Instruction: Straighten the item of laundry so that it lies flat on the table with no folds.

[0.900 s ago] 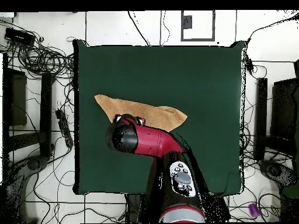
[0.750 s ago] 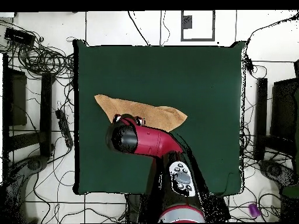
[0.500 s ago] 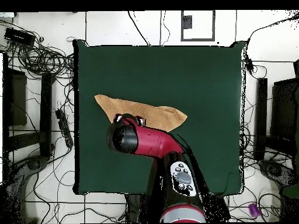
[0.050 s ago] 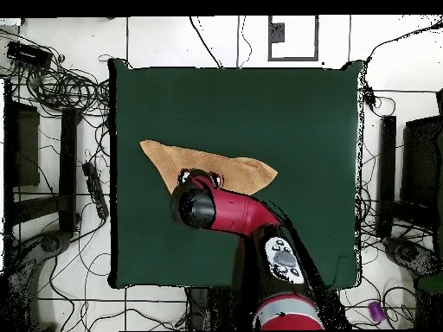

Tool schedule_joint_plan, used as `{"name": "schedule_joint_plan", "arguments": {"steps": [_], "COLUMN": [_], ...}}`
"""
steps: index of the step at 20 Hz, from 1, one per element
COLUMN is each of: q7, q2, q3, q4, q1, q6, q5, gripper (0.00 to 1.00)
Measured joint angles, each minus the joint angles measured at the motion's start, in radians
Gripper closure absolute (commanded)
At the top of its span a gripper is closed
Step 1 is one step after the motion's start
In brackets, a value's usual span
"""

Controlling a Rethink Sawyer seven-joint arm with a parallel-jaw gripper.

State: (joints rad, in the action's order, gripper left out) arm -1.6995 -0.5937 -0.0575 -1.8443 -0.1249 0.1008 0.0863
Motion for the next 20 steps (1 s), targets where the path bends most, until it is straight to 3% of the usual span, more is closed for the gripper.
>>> {"name": "schedule_joint_plan", "arguments": {"steps": [11,20], "q7": [0.000,0.000], "q2": [0.042,0.056], "q3": [-0.026,-0.027], "q4": [-0.009,-0.035], "q1": [-0.046,-0.041], "q6": [-0.040,-0.040], "q5": [-0.064,-0.066], "gripper": [0.00,0.00]}}
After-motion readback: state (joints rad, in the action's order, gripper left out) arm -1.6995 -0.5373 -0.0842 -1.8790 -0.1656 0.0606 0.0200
